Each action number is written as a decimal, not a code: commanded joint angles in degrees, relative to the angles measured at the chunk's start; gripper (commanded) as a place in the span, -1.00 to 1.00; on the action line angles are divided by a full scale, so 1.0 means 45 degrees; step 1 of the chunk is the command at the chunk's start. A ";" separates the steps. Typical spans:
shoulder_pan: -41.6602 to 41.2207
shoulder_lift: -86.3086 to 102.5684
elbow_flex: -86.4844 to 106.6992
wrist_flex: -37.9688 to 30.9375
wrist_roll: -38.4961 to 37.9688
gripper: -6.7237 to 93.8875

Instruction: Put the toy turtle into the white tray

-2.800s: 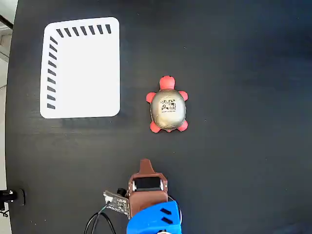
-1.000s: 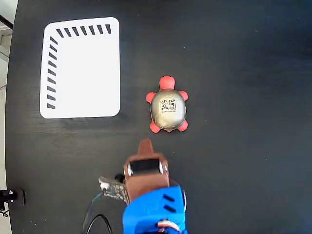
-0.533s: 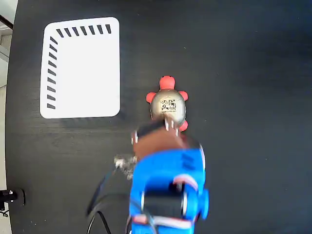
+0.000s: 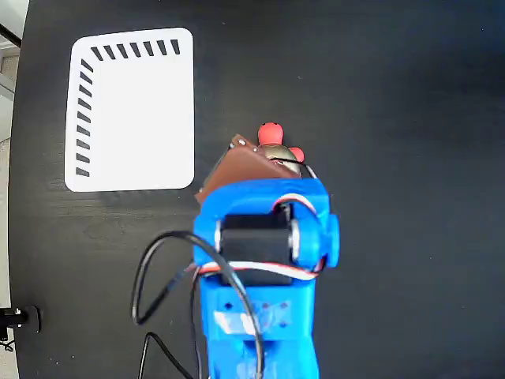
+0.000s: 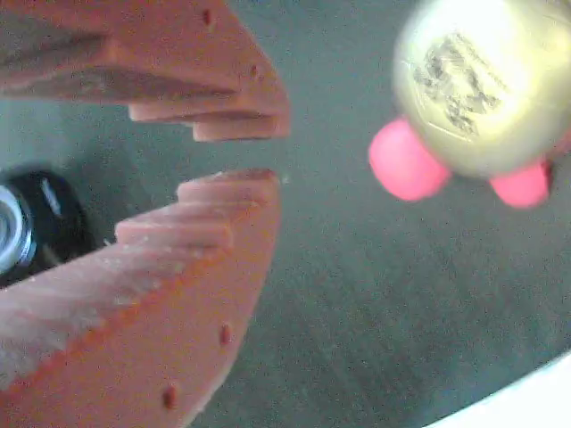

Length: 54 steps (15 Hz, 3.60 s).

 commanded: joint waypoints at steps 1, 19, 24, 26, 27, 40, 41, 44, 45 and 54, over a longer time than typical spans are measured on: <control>0.0293 -0.0215 -0.0742 0.0254 -0.1680 -0.87; 0.2051 -0.4297 -0.1328 -0.0117 -0.7324 0.19; 0.2422 -0.4844 -0.0703 -0.0898 -0.8242 0.19; 0.2520 -0.5020 -0.0078 -0.1465 -0.8496 0.19; 0.2539 -0.5098 0.0234 -0.1699 -0.8535 0.19; 0.1836 -0.5625 0.2949 -0.4551 -0.8535 0.18; 0.1836 -0.5664 0.3125 -0.4766 -0.8535 0.18; 0.1875 -0.5762 0.3633 -0.5313 -0.8535 0.18; 0.1914 -0.5781 0.3828 -0.5566 -0.8535 0.18; 0.1992 -0.5996 0.4199 -0.6172 -0.8105 -0.58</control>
